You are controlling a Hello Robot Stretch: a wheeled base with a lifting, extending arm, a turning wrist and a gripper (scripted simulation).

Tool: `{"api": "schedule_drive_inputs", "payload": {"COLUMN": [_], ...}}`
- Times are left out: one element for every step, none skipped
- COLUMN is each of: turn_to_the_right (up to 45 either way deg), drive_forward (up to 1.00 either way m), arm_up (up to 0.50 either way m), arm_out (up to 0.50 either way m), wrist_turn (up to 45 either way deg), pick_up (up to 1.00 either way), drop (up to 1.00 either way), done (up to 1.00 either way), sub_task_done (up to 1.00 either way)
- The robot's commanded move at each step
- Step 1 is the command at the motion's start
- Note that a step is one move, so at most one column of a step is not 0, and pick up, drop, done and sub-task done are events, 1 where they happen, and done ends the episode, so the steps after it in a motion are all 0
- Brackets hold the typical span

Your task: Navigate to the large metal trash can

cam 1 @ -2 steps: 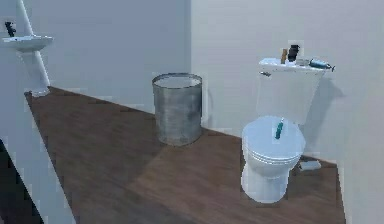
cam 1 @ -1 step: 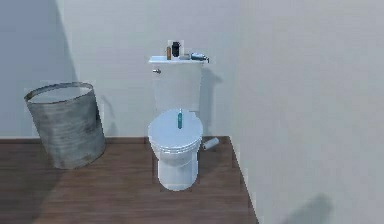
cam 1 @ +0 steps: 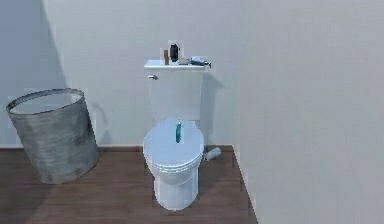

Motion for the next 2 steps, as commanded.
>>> {"api": "schedule_drive_inputs", "payload": {"turn_to_the_right": [27.0,0.0], "drive_forward": [0.0,0.25], "arm_up": [0.0,0.0], "arm_out": [0.0,0.0], "wrist_turn": [0.0,0.0], "pick_up": [0.0,0.0], "drop": [0.0,0.0], "done": [0.0,0.0], "sub_task_done": [0.0,0.0]}}
